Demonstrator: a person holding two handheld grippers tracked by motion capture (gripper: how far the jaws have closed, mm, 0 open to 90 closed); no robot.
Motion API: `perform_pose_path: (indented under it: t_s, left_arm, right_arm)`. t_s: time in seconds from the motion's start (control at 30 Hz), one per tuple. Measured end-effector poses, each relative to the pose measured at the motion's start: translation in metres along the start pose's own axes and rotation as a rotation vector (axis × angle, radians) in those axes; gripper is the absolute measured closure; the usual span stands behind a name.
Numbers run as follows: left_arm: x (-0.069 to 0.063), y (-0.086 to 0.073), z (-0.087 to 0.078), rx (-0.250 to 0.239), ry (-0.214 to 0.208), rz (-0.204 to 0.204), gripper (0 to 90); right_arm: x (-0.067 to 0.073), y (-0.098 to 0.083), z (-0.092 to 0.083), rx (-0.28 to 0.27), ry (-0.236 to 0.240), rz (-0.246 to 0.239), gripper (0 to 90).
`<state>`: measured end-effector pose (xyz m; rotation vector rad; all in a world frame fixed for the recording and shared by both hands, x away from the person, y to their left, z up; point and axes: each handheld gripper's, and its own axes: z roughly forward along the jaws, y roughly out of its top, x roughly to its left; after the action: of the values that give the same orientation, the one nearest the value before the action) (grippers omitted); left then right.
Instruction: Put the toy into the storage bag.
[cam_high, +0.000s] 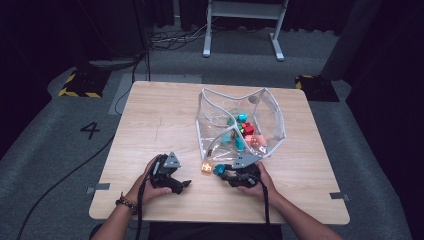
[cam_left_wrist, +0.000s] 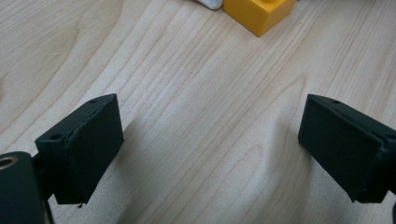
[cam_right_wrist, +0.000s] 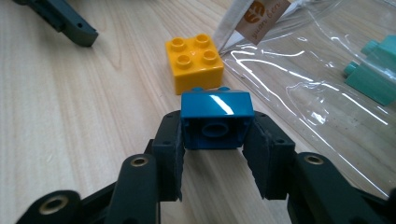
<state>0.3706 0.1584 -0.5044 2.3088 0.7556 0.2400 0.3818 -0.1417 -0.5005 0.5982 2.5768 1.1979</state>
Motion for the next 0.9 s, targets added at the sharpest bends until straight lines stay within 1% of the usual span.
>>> perform_pose_path:
  t_s: [0.1, 0.13, 0.2, 0.23, 0.3, 0.33, 0.37, 0.4, 0.43, 0.5, 0.53, 0.57, 0.73, 0.8, 0.9]
  left_arm:
    - [0.0, 0.0, 0.0, 0.0, 0.0, 0.0, 6.9]
    - [0.0, 0.0, 0.0, 0.0, 0.0, 0.001, 6.8]
    - [0.0, 0.0, 0.0, 0.0, 0.0, 0.0, 6.8]
    - [0.0, 0.0, 0.0, 0.0, -0.001, 0.0, 6.7]
    - [0.0, 0.0, 0.0, -0.001, 0.005, 0.003, 6.6]
    - [0.0, 0.0, 0.0, -0.001, 0.005, 0.003, 6.6]
    - [0.0, 0.0, 0.0, -0.001, 0.001, 0.001, 6.6]
    - [0.0, 0.0, 0.0, -0.001, 0.001, 0.001, 6.6]
    - [0.0, 0.0, 0.0, -0.002, 0.002, 0.001, 6.6]
    - [0.0, 0.0, 0.0, 0.0, 0.002, 0.003, 6.6]
    - [0.0, 0.0, 0.0, 0.0, 0.004, 0.004, 6.6]
    - [0.0, 0.0, 0.0, 0.0, 0.004, 0.004, 6.6]
    - [0.0, 0.0, 0.0, 0.0, 0.003, 0.004, 6.6]
    - [0.0, 0.0, 0.0, 0.0, 0.002, 0.003, 6.7]
    - [0.0, 0.0, 0.0, 0.0, 0.005, 0.005, 6.7]
  right_arm:
    - [0.001, -0.001, -0.005, -0.01, -0.001, 0.003, 59.6]
    - [0.0, -0.003, -0.013, -0.013, 0.002, -0.007, 59.6]
    - [-0.001, -0.004, -0.016, -0.016, -0.001, -0.003, 59.6]
    - [-0.004, -0.008, -0.025, -0.017, 0.013, 0.01, 59.6]
    - [-0.007, -0.011, -0.033, -0.021, 0.002, 0.019, 59.6]
    - [-0.01, -0.013, -0.038, -0.022, -0.003, 0.005, 59.6]
    - [-0.01, -0.014, -0.042, -0.028, -0.008, 0.002, 59.6]
    - [-0.01, -0.014, -0.042, -0.028, -0.008, 0.002, 59.6]
    - [-0.011, -0.017, -0.052, -0.037, -0.004, 0.013, 59.6]
    - [-0.013, -0.021, -0.059, -0.048, -0.011, 0.017, 59.6]
    - [-0.014, -0.024, -0.065, -0.056, -0.017, 0.032, 59.7]
    - [-0.016, -0.026, -0.069, -0.062, -0.016, 0.033, 59.7]
    - [-0.023, -0.039, -0.092, -0.083, -0.057, 0.063, 59.7]
    - [-0.027, -0.045, -0.101, -0.097, -0.072, 0.085, 59.7]
    - [-0.036, -0.053, -0.117, -0.117, -0.112, 0.118, 59.7]
